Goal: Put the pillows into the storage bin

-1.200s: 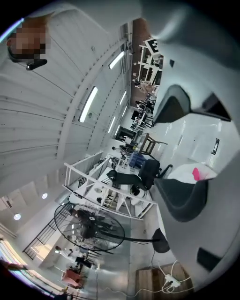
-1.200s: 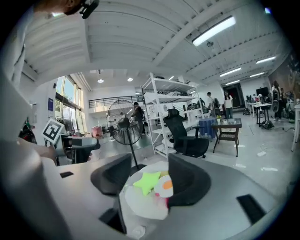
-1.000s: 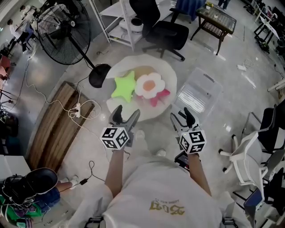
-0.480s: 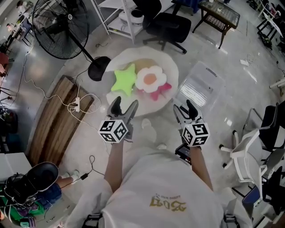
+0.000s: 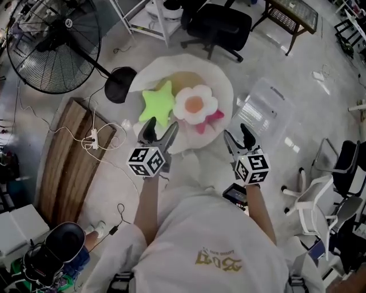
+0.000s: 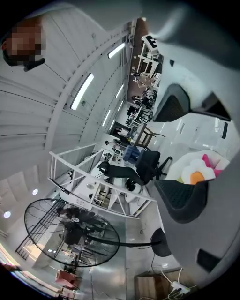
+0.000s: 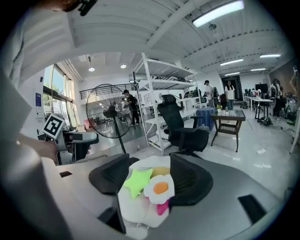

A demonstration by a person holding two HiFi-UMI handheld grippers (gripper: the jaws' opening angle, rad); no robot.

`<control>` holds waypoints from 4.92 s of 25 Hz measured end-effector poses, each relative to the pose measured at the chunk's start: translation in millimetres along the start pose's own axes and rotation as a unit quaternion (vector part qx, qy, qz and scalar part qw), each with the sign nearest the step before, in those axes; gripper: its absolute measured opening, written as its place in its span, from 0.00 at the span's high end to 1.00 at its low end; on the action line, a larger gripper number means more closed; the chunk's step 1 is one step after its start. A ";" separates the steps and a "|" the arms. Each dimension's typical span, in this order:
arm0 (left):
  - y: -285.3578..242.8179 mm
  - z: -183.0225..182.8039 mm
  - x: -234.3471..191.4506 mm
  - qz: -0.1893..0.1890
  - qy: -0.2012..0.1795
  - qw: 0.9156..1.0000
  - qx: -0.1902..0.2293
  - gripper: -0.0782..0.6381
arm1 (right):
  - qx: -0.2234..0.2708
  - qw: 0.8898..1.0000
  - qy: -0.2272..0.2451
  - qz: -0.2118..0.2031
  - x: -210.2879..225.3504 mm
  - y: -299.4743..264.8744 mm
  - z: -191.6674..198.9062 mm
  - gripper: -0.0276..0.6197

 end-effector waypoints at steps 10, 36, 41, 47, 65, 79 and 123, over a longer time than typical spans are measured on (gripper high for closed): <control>-120.7 -67.1 -85.9 0.011 0.009 0.999 -0.033 0.35 | -0.056 0.998 0.002 -0.001 31.0 -142.7 -31.3 0.55; -235.1 25.3 -174.3 -0.042 0.041 0.992 -0.110 0.35 | -0.148 0.988 -0.018 -0.032 103.0 -254.7 88.4 0.56; -254.2 79.1 -203.9 -0.055 0.061 0.987 -0.139 0.36 | -0.172 0.984 -0.021 -0.042 117.5 -285.6 135.1 0.56; -267.8 158.5 -236.6 -0.069 0.078 0.975 -0.195 0.36 | -0.210 0.975 -0.051 -0.044 127.5 -308.1 202.6 0.55; -303.4 328.7 -378.4 -0.151 0.159 0.939 -0.265 0.38 | -0.261 0.959 -0.110 -0.008 146.2 -396.5 365.1 0.53; -339.6 401.3 -443.0 -0.159 0.299 0.902 -0.269 0.23 | -0.244 0.939 -0.234 0.057 144.9 -433.2 434.0 0.41; -348.7 369.4 -358.6 -0.142 0.177 0.922 -0.314 0.50 | -0.275 0.935 -0.218 0.048 172.8 -382.3 437.8 0.60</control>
Point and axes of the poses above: the fingertips, and each gripper's own axes: y backward along the fingers, x to its right, z out of its underside, the point moved 1 cm from there along y, backward along the fingers, and after that the axes turned 9 degrees about y, right-handed, at the moved point
